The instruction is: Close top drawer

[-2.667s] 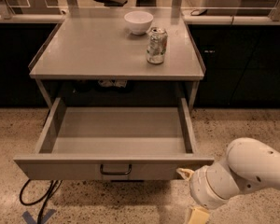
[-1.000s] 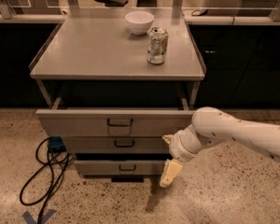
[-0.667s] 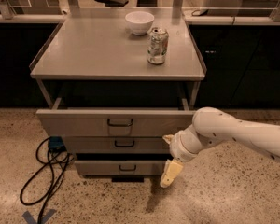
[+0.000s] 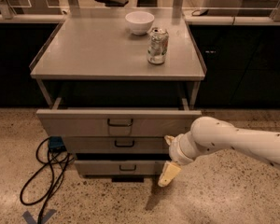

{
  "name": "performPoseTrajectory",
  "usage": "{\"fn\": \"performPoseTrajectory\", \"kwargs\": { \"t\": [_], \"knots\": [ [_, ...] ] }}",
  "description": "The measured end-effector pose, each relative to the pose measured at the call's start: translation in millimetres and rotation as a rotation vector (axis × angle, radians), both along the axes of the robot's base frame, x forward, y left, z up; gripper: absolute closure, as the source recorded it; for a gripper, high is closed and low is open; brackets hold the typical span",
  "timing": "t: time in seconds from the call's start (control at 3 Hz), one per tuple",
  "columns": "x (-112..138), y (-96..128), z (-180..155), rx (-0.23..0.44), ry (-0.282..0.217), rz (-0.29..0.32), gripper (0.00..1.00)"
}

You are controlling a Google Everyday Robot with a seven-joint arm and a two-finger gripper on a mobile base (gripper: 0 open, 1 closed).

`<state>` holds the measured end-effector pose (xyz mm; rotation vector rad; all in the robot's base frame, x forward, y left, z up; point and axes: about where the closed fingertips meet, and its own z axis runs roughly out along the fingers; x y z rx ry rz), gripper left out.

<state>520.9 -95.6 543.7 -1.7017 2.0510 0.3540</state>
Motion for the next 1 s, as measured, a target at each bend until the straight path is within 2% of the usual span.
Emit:
{"fn": "performPoseTrajectory", "kwargs": {
  "t": [0.33,0.67,1.0],
  "knots": [
    [29.0,-3.9,3.9,-0.028,-0.1,-0.124,0.0],
    [55.0,-7.7,16.3,-0.045,-0.185,-0.219,0.0],
    [103.3,-3.9,29.2,-0.042,-0.236,-0.277,0.0]
  ]
}}
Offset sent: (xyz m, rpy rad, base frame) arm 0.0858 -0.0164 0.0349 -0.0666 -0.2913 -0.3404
